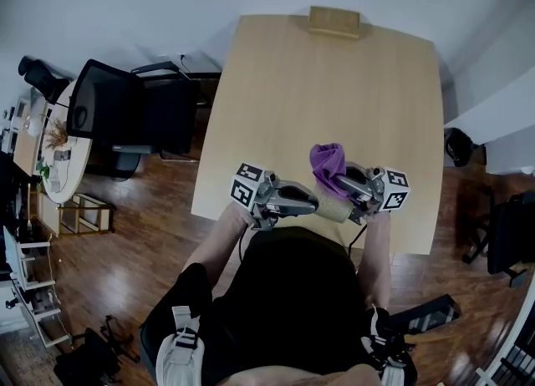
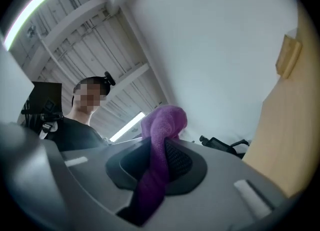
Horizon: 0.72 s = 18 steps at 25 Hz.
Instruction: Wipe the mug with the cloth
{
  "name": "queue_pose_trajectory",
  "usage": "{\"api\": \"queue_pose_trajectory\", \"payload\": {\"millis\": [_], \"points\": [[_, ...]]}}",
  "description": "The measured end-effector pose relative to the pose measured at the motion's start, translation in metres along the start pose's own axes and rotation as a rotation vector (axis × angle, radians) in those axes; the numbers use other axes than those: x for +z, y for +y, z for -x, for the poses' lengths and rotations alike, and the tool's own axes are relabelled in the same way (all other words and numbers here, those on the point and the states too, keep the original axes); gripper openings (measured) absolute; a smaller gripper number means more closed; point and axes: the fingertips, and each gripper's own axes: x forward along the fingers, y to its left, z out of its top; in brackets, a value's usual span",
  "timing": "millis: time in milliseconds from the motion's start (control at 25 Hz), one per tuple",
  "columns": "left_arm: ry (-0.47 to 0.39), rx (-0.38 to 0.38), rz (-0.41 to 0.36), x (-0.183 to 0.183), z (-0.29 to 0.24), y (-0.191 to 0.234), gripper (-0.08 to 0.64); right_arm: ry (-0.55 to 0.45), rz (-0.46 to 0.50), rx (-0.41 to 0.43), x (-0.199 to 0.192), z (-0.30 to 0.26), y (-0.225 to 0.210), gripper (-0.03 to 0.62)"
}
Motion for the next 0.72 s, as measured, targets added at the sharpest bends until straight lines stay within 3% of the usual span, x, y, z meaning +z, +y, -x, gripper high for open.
{"api": "queue_pose_trajectory", "payload": {"millis": [160, 320, 400, 520, 600, 720], "points": [[-0.021, -0.028, -0.004, -0.001, -0.005, -0.006, 0.057, 0.040, -0.089, -0.117, -0.019, 0.002, -0.029, 0.063], [-0.242, -0.037, -0.048, 0.033, 0.016, -0.011, 0.041, -0.077, -0.035, -0.378, -0.001, 0.033, -0.057, 0.063], [-0.341, 0.009, -0.080, 0.053, 0.038, -0.007, 0.040, -0.195, -0.001, -0.374, 0.022, 0.048, -0.044, 0.063], [-0.414, 0.100, -0.123, 0.073, 0.066, 0.001, 0.040, -0.336, 0.057, -0.264, 0.056, 0.052, -0.006, 0.063], [-0.424, 0.149, -0.151, 0.080, 0.073, 0.006, 0.041, -0.342, 0.104, -0.220, 0.067, 0.040, 0.013, 0.063], [-0.379, 0.158, -0.181, 0.081, 0.062, 0.007, 0.041, -0.238, 0.171, -0.264, 0.060, 0.012, 0.018, 0.063]]}}
